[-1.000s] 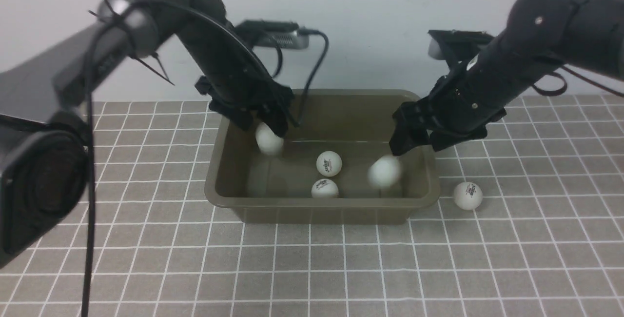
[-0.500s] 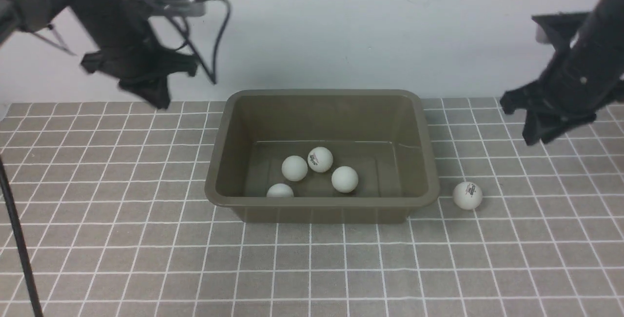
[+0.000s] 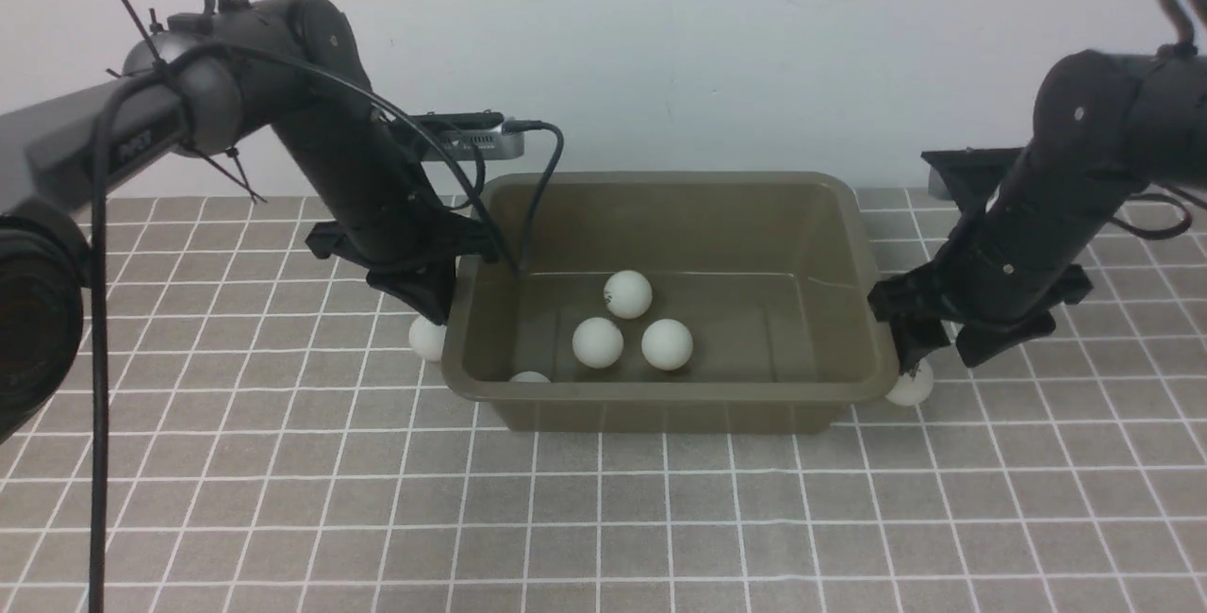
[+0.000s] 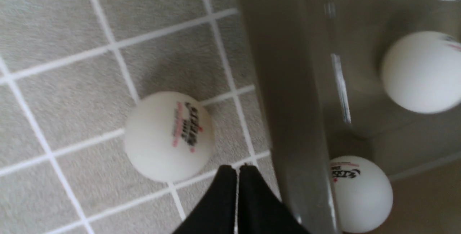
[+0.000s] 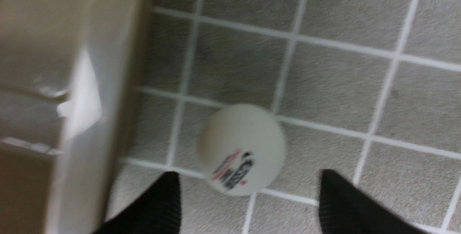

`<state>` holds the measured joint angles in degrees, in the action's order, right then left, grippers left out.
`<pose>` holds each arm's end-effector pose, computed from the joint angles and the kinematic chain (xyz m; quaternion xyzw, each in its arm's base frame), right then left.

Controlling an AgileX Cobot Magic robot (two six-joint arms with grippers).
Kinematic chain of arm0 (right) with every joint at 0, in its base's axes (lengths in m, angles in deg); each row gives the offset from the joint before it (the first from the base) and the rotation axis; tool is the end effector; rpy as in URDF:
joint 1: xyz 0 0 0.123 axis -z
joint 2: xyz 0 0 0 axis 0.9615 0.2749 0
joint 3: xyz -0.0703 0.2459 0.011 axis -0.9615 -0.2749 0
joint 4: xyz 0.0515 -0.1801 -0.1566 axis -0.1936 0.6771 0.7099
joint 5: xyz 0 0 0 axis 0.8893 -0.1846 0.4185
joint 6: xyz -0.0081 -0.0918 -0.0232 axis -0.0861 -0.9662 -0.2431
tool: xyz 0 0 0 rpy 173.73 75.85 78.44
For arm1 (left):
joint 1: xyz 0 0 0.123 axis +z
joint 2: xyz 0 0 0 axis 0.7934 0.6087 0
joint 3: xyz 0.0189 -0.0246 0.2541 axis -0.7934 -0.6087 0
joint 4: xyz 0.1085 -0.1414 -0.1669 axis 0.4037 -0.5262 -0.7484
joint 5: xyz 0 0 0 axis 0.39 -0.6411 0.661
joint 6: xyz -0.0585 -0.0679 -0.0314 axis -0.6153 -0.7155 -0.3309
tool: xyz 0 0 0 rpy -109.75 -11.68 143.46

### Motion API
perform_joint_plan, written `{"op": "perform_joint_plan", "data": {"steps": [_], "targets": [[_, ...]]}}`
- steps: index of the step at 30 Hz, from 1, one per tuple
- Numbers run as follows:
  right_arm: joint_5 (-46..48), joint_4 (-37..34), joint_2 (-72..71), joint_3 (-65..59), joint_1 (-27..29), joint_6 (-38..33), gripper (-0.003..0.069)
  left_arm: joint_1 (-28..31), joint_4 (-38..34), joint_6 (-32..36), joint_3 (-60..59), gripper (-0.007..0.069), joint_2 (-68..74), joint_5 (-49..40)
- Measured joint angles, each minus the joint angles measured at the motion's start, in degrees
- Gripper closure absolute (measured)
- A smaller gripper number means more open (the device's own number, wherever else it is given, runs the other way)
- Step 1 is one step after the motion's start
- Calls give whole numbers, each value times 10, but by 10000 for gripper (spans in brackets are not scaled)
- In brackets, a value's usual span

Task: Put the table tennis balls into the box on the grey coffee tablecloth.
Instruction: 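Reach for and grasp a ping pong ball on the table, then reach for and grasp a ping pong ball on the table beside the basket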

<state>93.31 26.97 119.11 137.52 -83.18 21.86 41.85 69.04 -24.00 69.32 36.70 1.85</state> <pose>0.3643 0.0720 0.1581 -0.0568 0.9945 0.0748 0.0456 0.4191 -0.1036 0.1730 0.1222 0.9810 -0.1344 0.0680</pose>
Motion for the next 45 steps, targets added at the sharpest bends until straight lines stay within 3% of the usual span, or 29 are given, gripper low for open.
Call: {"op": "perform_joint_plan", "data": {"steps": [1, 5, 12, 16, 19, 21, 22, 25, 28, 38, 40, 41, 42, 43, 45], "targets": [[-7, 5, 10, 0, 0, 4, 117, -1, 12, -2, 1, 629, 0, 3], [-22, 3, 24, -1, -1, 11, 78, 1, 49, -7, 12, 629, 0, -17], [-47, -13, 29, -2, -1, 17, 74, 5, 95, -7, 20, 621, 0, -32], [-47, -13, 45, -2, -1, 21, 83, 5, 92, 1, 20, 554, 0, -36], [-45, -16, 52, -1, -1, 21, 167, 5, 91, 6, 20, 391, 4, -24], [-42, -15, 53, 3, -1, 21, 218, 5, 88, 7, 20, 339, 5, -24], [-33, -12, 53, 9, -1, 21, 303, 5, 82, 8, 20, 249, 10, -24], [-9, 6, 50, 25, -1, 21, 297, 5, 75, 9, 21, 142, 21, -24], [11, 35, 25, 40, -1, 31, 297, 5, 62, 9, 22, 85, 30, -25], [34, 41, -91, 101, 18, 42, 297, 5, 49, 10, 22, 78, 50, -3], [36, 1, -95, 107, 13, 21, 297, 5, 48, 10, 22, 146, 57, 8], [37, -17, -93, 107, 9, 4, 297, 5, 48, 9, 22, 218, 59, 8], [37, -20, -92, 107, 8, -1, 297, 5, 48, 9, 22, 218, 59, 8], [37, -44, -85, 107, 1, -16, 297, 5, 53, 4, 25, 287, 60, 3], [36, -72, -74, 107, -5, -30, 297, 5, 72, -8, 41, 276, 56, -18]]}}
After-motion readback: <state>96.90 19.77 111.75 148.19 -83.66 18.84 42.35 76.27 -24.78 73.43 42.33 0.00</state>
